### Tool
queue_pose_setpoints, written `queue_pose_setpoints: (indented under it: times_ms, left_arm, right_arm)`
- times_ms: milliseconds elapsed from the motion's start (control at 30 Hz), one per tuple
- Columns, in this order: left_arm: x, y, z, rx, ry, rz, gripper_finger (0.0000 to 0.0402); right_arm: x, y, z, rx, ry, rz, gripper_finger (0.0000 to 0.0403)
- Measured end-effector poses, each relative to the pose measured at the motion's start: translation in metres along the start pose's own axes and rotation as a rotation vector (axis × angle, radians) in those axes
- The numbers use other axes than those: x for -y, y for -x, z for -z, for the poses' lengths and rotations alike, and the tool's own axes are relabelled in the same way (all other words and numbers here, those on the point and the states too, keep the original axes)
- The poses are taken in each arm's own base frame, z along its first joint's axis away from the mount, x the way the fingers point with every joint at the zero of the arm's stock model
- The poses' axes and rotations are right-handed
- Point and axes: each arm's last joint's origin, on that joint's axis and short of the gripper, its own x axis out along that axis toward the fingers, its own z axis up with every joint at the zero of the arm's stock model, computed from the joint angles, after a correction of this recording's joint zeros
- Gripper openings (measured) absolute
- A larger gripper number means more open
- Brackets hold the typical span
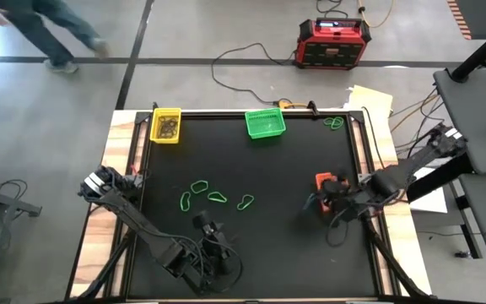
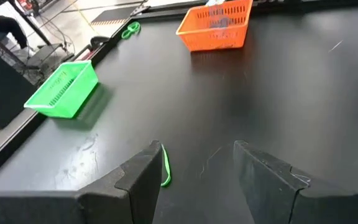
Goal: Sort rubber bands into baskets
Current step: Put the blue rubber band into the orange bin
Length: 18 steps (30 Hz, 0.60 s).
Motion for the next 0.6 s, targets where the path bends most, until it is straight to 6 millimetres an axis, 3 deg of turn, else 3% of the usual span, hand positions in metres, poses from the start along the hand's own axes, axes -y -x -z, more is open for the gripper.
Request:
queue_pose_setpoints:
  times_ms: [300,600]
  left_arm:
    - [-0.001,-0.004,0.010,-0.024,0.028,-0.002,0.0184]
    - [-0.001,-0.004,0.012,-0.025,0.036,-0.004,0.0184]
  right_arm:
    - [0.037,0.028,0.024,-0.115,-0.145,0.101,0.0012]
    - [0.036,0.014,0.041,-0.244,-0.229,0.125,0.0012]
